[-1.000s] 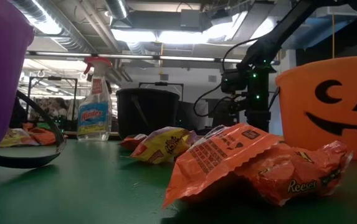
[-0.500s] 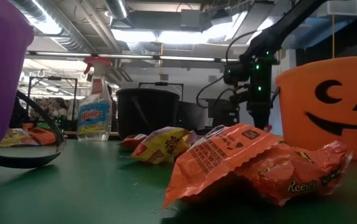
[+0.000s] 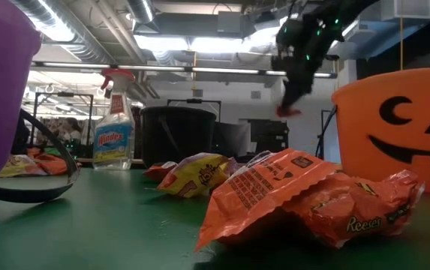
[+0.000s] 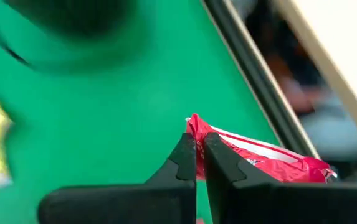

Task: Sort candy
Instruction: Put the red candy into the black bucket

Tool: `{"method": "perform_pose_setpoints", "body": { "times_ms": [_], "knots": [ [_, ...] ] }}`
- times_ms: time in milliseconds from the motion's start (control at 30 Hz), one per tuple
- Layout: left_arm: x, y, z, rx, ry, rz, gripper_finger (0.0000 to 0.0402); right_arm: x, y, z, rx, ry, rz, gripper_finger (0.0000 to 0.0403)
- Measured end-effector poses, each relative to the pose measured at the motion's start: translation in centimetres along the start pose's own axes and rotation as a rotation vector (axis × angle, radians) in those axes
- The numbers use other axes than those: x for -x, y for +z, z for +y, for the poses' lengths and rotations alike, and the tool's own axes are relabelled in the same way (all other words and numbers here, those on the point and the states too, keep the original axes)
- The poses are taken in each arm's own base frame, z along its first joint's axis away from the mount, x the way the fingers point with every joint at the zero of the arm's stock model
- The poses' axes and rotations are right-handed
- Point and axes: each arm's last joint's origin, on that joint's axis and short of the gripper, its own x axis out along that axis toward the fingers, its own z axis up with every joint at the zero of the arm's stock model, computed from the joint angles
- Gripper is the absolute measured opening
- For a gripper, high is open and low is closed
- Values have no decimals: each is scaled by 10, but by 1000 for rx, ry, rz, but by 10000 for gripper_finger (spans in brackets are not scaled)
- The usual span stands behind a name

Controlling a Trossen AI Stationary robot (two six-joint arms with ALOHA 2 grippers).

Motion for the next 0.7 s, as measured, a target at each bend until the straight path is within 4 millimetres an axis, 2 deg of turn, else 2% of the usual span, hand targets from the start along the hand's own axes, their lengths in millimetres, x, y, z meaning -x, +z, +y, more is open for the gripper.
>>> {"method": "perform_pose_setpoints", "body": {
  "times_ms": [133, 367, 533, 700],
  "knots": [
    [0, 0, 0, 1, 0, 0, 0, 14, 26, 18, 54, 65, -150, 8],
    [0, 2, 0, 4, 1, -17, 0, 22, 65, 71, 228, 150, -346, 9],
    [0, 3, 0, 6, 2, -26, 0, 4, 82, 96, 322, 195, -370, 9],
    [0, 5, 0, 10, 4, -49, 0, -27, 103, 99, 337, 208, -352, 9]
  ]
}}
